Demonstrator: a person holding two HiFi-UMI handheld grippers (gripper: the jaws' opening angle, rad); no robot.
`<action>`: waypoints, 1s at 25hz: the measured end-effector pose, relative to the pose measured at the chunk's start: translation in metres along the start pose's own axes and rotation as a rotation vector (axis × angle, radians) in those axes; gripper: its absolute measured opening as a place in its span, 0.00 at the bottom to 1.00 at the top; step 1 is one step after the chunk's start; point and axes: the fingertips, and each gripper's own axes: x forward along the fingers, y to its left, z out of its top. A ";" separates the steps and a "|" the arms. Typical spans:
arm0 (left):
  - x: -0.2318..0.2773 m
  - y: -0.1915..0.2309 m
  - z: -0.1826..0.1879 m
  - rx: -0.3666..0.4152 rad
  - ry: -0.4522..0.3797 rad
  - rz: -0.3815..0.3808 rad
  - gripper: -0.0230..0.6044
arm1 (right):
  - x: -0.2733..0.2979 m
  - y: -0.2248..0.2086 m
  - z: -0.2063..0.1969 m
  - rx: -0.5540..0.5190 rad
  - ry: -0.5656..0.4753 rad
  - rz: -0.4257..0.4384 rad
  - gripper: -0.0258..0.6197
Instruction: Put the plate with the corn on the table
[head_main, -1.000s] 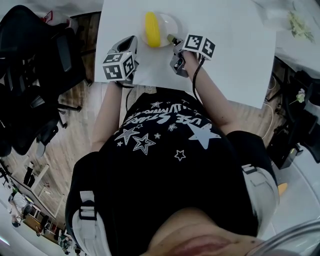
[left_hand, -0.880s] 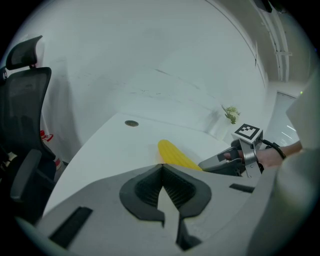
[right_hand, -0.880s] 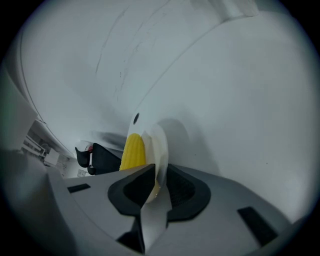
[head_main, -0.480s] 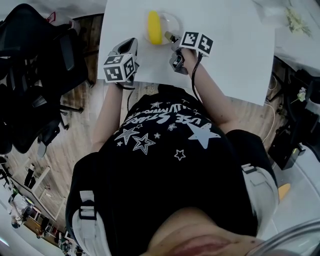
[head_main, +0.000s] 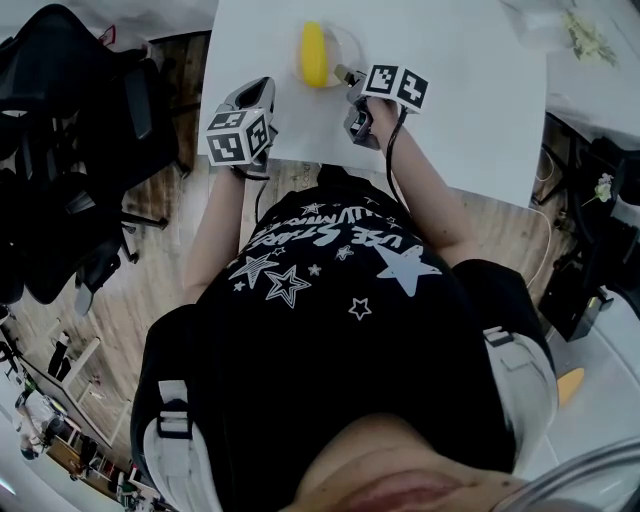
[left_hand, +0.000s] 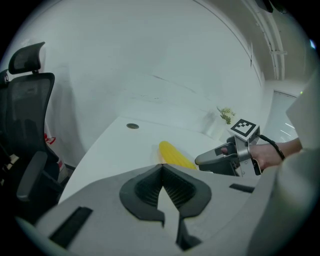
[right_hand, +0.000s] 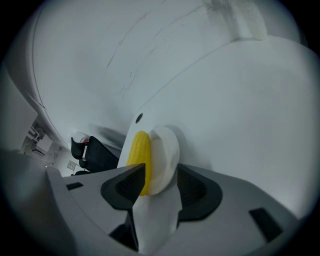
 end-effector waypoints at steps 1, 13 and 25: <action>-0.002 -0.001 -0.001 0.002 -0.002 -0.002 0.04 | -0.002 0.001 -0.001 -0.007 -0.004 0.002 0.34; -0.047 -0.019 -0.020 0.028 -0.032 -0.019 0.04 | -0.043 0.010 -0.025 -0.076 -0.060 0.024 0.30; -0.116 -0.043 -0.058 0.032 -0.069 -0.034 0.04 | -0.101 0.019 -0.077 -0.097 -0.145 0.027 0.20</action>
